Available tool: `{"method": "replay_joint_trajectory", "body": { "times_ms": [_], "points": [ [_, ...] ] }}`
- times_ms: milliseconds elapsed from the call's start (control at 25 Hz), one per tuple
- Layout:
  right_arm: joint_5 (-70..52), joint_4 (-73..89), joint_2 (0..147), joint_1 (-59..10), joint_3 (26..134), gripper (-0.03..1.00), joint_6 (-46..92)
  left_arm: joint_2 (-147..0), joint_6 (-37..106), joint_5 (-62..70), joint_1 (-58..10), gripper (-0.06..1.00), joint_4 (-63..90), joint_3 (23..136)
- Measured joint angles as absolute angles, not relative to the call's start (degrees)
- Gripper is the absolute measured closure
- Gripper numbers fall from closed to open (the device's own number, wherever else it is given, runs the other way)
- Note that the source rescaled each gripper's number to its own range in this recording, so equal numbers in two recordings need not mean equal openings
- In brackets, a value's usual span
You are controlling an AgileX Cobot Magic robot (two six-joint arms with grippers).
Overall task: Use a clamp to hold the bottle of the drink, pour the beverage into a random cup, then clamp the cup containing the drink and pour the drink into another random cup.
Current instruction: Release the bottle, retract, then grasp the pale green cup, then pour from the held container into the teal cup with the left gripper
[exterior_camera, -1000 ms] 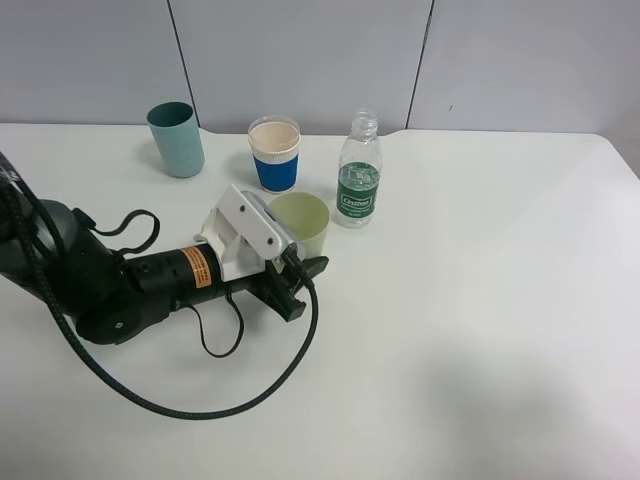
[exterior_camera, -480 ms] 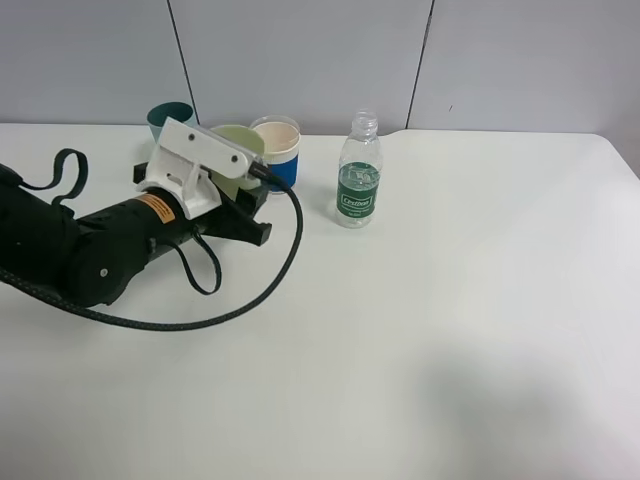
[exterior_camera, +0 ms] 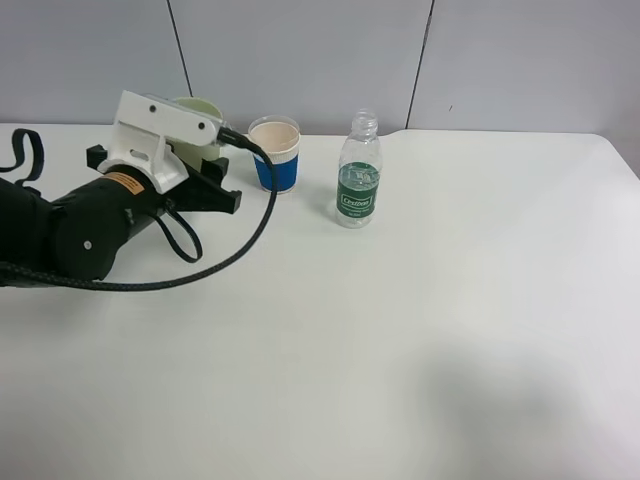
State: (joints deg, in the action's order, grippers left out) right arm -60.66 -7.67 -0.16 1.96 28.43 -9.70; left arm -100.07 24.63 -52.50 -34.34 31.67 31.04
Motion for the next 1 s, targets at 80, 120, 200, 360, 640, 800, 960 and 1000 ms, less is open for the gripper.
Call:
{"method": "replay_joint_trajectory", "body": {
  "times_ms": [80, 120, 200, 360, 640, 800, 960, 1000],
  "points": [
    [-60.66, -7.67, -0.16, 1.96, 28.43, 0.02, -9.70, -98.98, 24.63, -52.22, -32.41, 0.92, 31.86, 31.04],
    [-60.66, -7.67, -0.16, 1.96, 28.43, 0.02, -9.70, -98.44, 24.51, -52.02, -31.22, 0.92, 31.74, 31.02],
    [-60.66, -7.67, -0.16, 1.96, 28.43, 0.02, -9.70, -97.56, 23.69, -51.44, -28.57, 0.92, 31.34, 31.02],
    [-60.66, -7.67, -0.16, 1.96, 28.43, 0.02, -9.70, -97.12, 22.34, -49.94, -21.23, 0.92, 30.15, 31.15],
    [-60.66, -7.67, -0.16, 1.96, 28.43, 0.02, -9.70, -97.12, 26.01, -36.09, -8.54, 0.92, 27.87, 38.85],
    [-60.66, -7.67, -0.16, 1.96, 28.43, 0.02, -9.70, -97.45, 31.02, -31.90, -5.24, 0.92, 26.77, 43.72],
    [-60.66, -7.67, -0.16, 1.96, 28.43, 0.02, -9.70, -99.23, 36.94, -29.32, -3.80, 0.92, 26.86, 47.83],
    [-60.66, -7.67, -0.16, 1.96, 28.43, 0.02, -9.70, -99.79, 38.78, -28.81, -3.79, 0.92, 27.26, 48.73]
  ]
}}
